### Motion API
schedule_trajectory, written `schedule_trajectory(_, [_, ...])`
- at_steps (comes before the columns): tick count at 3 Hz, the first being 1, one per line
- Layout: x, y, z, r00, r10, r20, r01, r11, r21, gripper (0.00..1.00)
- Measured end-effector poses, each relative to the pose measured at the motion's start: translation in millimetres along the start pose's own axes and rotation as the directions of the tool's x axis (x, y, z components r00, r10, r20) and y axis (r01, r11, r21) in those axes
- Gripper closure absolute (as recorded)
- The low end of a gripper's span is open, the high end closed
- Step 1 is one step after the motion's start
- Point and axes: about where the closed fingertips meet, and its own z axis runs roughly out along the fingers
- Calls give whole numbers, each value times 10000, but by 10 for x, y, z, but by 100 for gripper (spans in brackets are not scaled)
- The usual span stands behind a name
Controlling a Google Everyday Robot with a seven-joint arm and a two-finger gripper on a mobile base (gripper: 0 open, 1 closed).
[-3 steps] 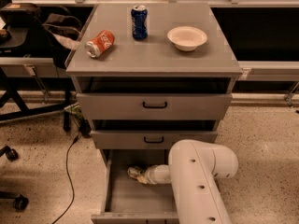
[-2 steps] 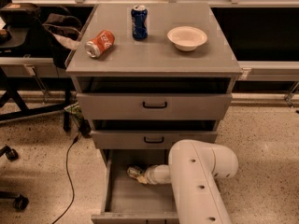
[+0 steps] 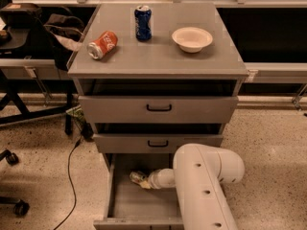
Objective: Pick 7up can from bottom drawer and place on counter
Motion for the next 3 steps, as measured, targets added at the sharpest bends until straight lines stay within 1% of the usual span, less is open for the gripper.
schedule_trajectory(1, [-107, 11, -110, 9996, 216, 199, -208, 9990, -391, 100])
schedule_trajectory(2, [-203, 49, -324, 9977, 457, 502, -415, 9959, -806, 100])
schedule_trajectory(3, [-276, 80, -569, 9963, 496, 696, -417, 9930, -1105, 100])
